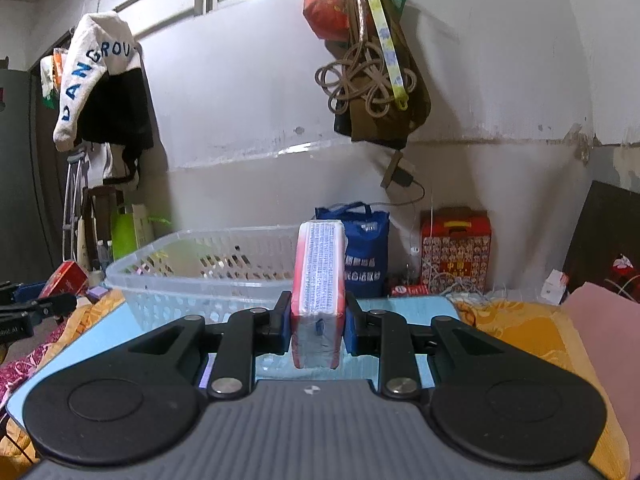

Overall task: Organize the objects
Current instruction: 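Lift both items over the clear basket and open both grippers to drop them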

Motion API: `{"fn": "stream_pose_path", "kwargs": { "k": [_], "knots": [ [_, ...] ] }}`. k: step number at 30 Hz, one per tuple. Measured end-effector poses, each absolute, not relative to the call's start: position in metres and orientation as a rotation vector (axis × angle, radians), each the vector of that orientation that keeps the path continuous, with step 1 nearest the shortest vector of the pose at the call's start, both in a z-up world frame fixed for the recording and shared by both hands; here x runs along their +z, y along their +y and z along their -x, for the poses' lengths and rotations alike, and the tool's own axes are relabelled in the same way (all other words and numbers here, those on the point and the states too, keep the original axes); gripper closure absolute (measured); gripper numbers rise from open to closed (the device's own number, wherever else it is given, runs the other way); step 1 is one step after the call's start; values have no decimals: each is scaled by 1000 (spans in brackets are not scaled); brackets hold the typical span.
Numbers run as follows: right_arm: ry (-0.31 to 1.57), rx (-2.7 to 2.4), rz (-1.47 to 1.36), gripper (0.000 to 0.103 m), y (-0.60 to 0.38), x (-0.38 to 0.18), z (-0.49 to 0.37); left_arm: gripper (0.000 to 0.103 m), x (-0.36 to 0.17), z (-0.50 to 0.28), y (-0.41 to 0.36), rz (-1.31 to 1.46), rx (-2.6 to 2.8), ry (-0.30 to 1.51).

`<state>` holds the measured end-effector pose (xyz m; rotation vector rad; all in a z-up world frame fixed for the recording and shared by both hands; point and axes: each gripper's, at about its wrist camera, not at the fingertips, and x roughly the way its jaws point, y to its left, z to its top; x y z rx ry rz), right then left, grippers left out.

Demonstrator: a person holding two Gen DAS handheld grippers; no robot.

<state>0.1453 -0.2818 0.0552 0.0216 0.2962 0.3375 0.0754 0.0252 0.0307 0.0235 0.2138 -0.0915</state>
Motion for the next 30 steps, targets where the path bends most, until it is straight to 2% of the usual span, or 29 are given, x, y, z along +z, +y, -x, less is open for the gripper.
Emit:
{"fn": "stream_pose_path", "kwargs": {
  "k": [19,25,30],
  "knots": [
    [227,376,18,75,-257,83,-169,48,86,-99,20,85,-93,172],
    [273,429,32,75,-227,94,-212,48,111,-158,5,135,-133,295],
    [323,445,-38,75,-232,80,-227,48,98,-186,-16,92,-127,331]
  ]
}}
